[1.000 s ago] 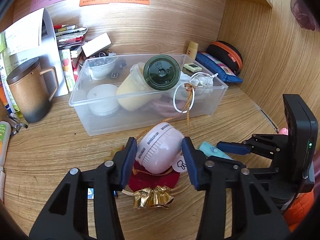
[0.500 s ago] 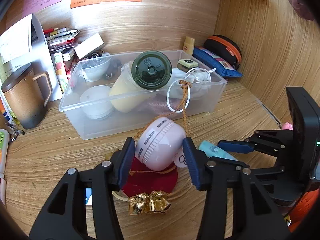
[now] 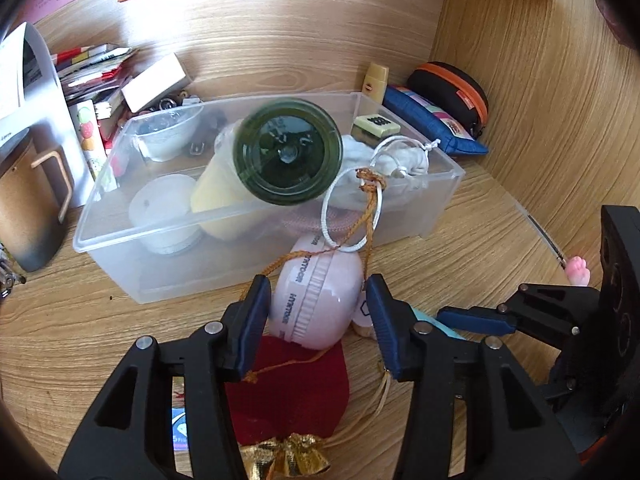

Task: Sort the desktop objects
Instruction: 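Grasp the pink round ball with left gripper while right gripper grasps the mint-blue tube, then carry the pink ball with left gripper while right gripper carries the tube over the clear box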

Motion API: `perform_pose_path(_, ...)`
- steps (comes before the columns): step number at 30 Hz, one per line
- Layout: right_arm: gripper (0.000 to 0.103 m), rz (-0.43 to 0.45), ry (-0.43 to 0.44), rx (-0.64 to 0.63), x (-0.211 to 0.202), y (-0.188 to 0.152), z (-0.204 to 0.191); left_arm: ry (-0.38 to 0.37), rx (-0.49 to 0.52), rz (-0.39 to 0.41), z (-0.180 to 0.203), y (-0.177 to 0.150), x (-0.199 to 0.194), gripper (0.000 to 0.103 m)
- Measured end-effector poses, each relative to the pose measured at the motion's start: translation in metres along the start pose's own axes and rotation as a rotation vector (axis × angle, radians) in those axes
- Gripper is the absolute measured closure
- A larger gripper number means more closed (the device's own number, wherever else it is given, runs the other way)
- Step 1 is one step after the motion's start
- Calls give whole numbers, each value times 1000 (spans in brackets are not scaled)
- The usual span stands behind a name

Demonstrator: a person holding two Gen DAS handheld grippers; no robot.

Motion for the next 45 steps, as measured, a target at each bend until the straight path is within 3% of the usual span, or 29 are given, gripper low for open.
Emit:
perform_pose_path(4,64,0,-1,2,0,0,0,-7,-10,-24,0,-2,9,58)
perform_pose_path(14,64,11,1,7,-1,-2,1,2,-80,6,-14,-11,-5,62)
perform_pose_path(16,75,15,8,10,0,-1,0,0,-90,16,-16,-13,-11,62)
perform_pose_path(19,79,10,20,29,0,1,2,-6,-101,31,-18,-14,-18,62)
perform_pose_path(26,80,25,20,39,-6,5,4,-14,-98,71,-15,-8,-36,62)
perform_pose_path(45,80,180,-11,-2,-50,61,0,72,-83,166,-29,9,-78,62)
Point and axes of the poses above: each gripper's, at about its wrist camera, not at the fingertips, and x roughly the way its jaws point, z to its right, y to its top, the point moved 4 cm from there along x, roughly the way its jaws point, and after that the axes turned 5 degrees about y, right-handed, at the moved point
